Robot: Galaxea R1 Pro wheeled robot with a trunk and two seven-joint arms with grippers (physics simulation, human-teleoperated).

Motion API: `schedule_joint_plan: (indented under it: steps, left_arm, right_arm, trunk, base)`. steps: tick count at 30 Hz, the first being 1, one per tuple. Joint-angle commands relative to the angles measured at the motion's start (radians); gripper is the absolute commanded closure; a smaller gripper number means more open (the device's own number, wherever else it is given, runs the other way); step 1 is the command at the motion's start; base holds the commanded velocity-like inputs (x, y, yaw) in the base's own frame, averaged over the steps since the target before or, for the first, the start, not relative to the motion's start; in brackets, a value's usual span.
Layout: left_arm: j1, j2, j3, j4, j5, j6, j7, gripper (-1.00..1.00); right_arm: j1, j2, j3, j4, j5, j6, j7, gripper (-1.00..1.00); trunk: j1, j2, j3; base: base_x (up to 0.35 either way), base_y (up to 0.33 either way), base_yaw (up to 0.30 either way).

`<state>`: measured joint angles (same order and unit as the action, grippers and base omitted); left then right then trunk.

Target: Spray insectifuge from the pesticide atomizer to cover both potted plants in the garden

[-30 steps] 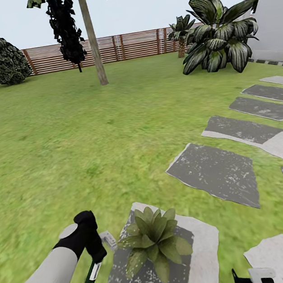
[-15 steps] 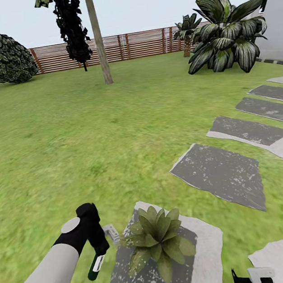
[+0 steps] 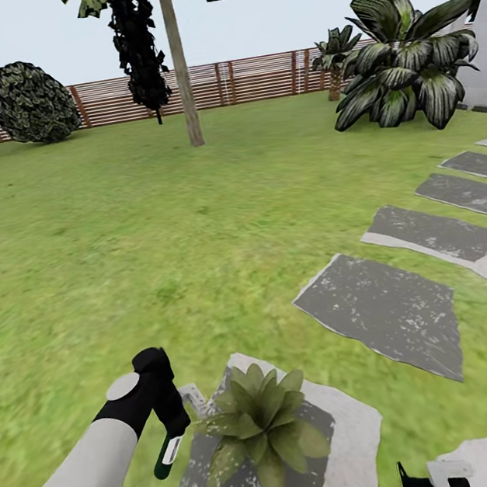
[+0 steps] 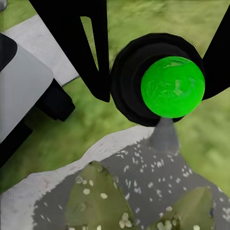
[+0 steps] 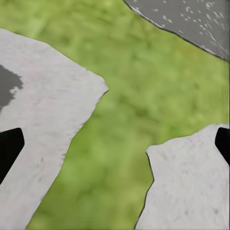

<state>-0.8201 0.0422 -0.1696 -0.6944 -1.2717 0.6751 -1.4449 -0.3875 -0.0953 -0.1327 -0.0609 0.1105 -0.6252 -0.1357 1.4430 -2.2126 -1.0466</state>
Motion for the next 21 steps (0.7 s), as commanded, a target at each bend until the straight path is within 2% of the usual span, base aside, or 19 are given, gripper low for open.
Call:
schedule_joint_plan:
  steps: [1,4,12,14,18,19,21]
  left_arm:
    - [-0.001,0.001,-0.004,-0.002,-0.005,0.011,-0.008,1.00]
    - [-0.001,0.001,-0.003,-0.001,-0.005,0.011,-0.008,1.00]
    - [-0.001,0.001,-0.004,0.000,-0.005,0.011,-0.008,1.00]
    - [-0.001,0.002,-0.004,0.000,-0.005,0.011,-0.008,1.00]
    - [0.001,0.005,-0.004,0.000,-0.005,0.011,-0.005,1.00]
    - [0.006,0.015,-0.004,0.001,-0.005,0.011,0.000,1.00]
    - [0.006,0.019,-0.002,0.001,-0.005,0.011,0.002,1.00]
  right_arm:
    - [-0.001,0.000,-0.007,0.001,0.011,-0.002,-0.004,-1.00]
    - [-0.001,0.000,-0.007,0.001,0.011,-0.002,-0.004,-1.00]
    - [-0.001,0.001,-0.006,0.003,0.012,-0.002,-0.004,-1.00]
    - [-0.001,0.000,-0.006,0.002,0.011,-0.002,-0.004,-1.00]
    - [-0.001,0.000,-0.007,0.001,0.011,-0.002,-0.004,-1.00]
    - [-0.001,0.000,-0.007,0.001,0.011,-0.002,-0.004,-1.00]
    - [-0.001,0.000,-0.006,0.001,0.011,-0.002,-0.004,-1.00]
  trunk:
    - [0.000,0.000,-0.001]
    - [0.000,0.000,-0.001]
    - [0.000,0.000,-0.001]
    - [0.000,0.000,-0.001]
    - [0.000,0.000,-0.001]
    - [0.000,0.000,-0.001]
    - [0.000,0.000,-0.001]
  base:
    - [0.002,-0.275,0.000]
    - [-0.004,-0.275,0.033]
    - [-0.081,-0.274,0.249]
    - [-0.218,-0.215,0.087]
    - [-0.209,-0.115,0.014]
    - [-0.018,-0.006,0.001]
    - [-0.007,-0.002,0.004]
